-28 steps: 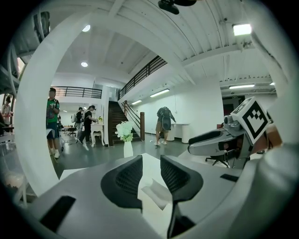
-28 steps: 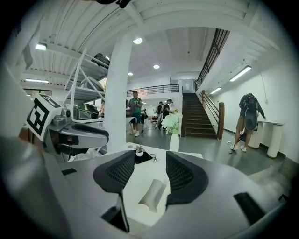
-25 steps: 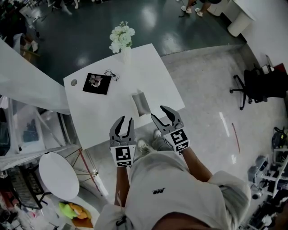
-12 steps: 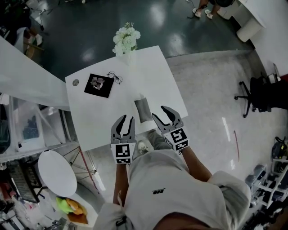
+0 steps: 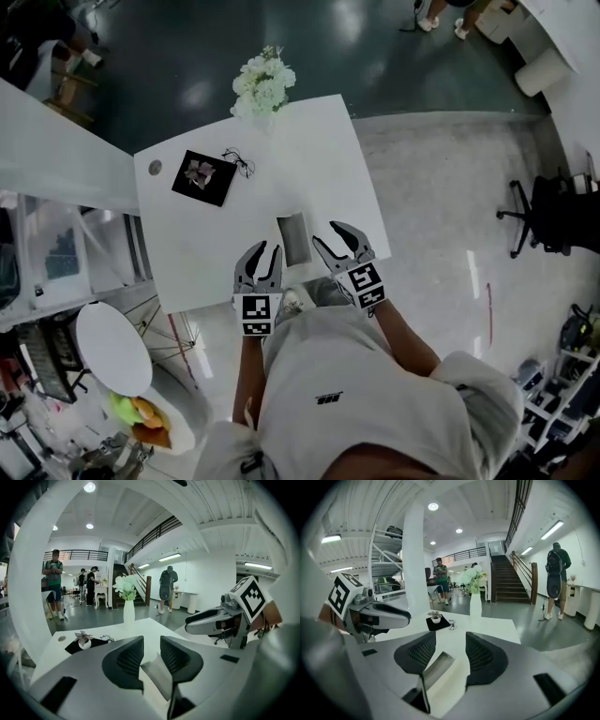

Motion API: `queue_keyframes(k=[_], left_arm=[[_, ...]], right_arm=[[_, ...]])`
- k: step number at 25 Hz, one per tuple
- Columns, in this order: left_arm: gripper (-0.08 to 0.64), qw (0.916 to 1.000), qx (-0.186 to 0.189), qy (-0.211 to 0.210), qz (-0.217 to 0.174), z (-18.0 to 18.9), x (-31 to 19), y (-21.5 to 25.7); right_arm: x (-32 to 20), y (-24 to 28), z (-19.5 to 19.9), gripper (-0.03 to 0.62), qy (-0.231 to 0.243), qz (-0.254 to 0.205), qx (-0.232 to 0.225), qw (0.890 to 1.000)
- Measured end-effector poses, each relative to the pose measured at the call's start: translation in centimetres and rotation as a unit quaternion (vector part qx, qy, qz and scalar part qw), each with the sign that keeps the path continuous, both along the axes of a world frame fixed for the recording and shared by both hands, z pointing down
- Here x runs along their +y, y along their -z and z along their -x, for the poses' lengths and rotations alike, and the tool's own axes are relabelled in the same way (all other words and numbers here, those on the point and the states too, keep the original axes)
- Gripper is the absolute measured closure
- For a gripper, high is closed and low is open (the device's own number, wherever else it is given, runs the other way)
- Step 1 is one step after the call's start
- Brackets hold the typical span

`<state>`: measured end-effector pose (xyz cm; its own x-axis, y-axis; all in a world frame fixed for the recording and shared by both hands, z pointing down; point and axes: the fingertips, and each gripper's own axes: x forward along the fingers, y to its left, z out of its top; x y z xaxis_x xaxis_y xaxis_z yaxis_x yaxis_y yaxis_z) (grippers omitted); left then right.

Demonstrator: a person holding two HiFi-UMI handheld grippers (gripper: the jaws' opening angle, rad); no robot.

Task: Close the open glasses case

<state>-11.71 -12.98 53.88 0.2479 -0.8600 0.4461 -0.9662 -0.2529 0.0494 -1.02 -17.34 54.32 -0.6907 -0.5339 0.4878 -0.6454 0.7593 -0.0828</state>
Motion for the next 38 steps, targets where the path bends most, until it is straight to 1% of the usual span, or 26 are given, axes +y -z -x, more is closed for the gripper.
queue_keyframes(k=[7,11,16,21,27,30,35,38], left_arm=[[0.44,0.9989,-0.003,0.009,0.046,-1.5,-1.7,-3.4],[0.443,0.9973,-0.011,0.012,0.072,-2.0,-2.4,-5.6],[0.444,0.9949,-0.011,0.013,0.099,-2.7,-2.7,-7.8],[0.444,0.993,-0.01,-0.003,0.118,-3.2,-2.9,-9.9],[0.451,0.9887,-0.013,-0.048,0.142,-4.3,-3.1,-12.5],[0.451,0.9857,-0.023,-0.073,0.15,-5.0,-3.1,-13.8],[0.453,0.9806,-0.03,-0.099,0.167,-5.9,-2.9,-15.3],[0.451,0.9782,-0.024,-0.109,0.176,-6.3,-2.7,-16.0]], right_arm=[[-1.4,-4.0,-0.8,0.397,0.033,0.041,0.014,0.999],[-2.1,-6.3,-1.2,0.402,0.05,0.063,0.023,0.996],[-2.2,-8.4,-1.7,0.407,0.067,0.085,0.035,0.993],[-2.5,-10.2,-2.0,0.411,0.057,0.096,0.046,0.993],[-2.3,-12.2,-2.8,0.416,0.019,0.108,0.06,0.992],[-2.2,-13.0,-2.8,0.417,0.004,0.112,0.062,0.992],[-1.6,-13.9,-2.4,0.417,-0.008,0.117,0.067,0.991],[-1.1,-14.5,-2.1,0.417,-0.01,0.12,0.072,0.99]])
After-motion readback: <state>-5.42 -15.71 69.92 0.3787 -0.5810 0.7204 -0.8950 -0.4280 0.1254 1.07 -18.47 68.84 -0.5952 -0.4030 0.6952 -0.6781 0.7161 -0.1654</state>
